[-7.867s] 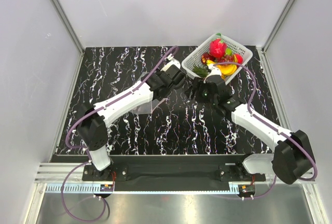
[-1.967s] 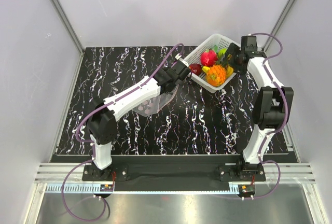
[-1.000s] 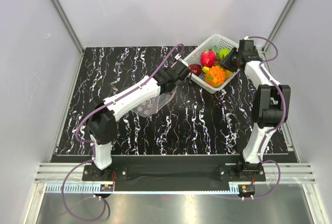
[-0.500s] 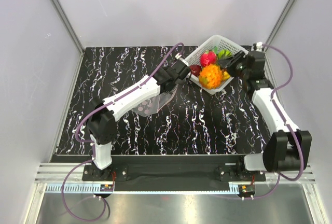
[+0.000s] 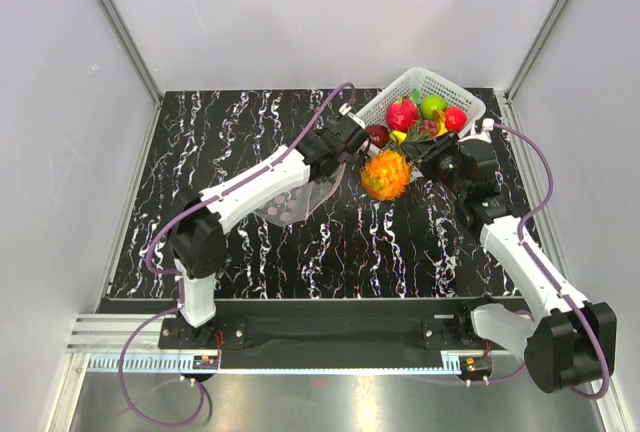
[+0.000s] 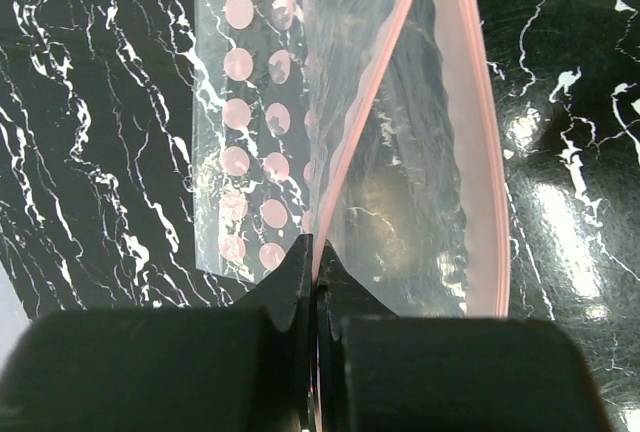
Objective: Place the food in the zip-top bag and seal the zipper
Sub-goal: Pick up the fake fruit from the bin, then place the fake fruit in the zipper food storage bag.
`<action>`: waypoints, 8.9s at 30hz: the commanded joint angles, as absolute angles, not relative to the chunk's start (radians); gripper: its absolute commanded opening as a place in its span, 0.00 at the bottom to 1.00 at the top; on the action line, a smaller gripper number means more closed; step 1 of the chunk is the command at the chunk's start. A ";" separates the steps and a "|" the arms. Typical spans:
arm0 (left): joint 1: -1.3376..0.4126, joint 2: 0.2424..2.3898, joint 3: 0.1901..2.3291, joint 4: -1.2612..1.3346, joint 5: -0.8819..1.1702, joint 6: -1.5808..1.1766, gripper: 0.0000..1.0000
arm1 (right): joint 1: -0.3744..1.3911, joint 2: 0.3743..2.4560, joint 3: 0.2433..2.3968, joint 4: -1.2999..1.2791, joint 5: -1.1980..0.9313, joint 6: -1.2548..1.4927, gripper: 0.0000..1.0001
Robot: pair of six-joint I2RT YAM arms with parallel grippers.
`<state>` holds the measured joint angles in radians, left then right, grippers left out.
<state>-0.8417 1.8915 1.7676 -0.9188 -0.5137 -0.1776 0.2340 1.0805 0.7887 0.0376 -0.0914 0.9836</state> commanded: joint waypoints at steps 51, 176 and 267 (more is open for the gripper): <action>-0.907 1.733 1.583 -0.721 -0.494 -0.198 0.00 | 0.466 1.387 0.758 0.464 -0.563 1.043 0.00; -0.974 1.882 1.851 -0.870 -0.322 -0.337 0.00 | 0.499 1.482 1.328 -0.916 0.428 1.608 0.00; -0.893 1.841 1.793 -0.710 0.276 -0.307 0.49 | 0.712 0.856 0.850 -0.399 0.572 1.123 0.00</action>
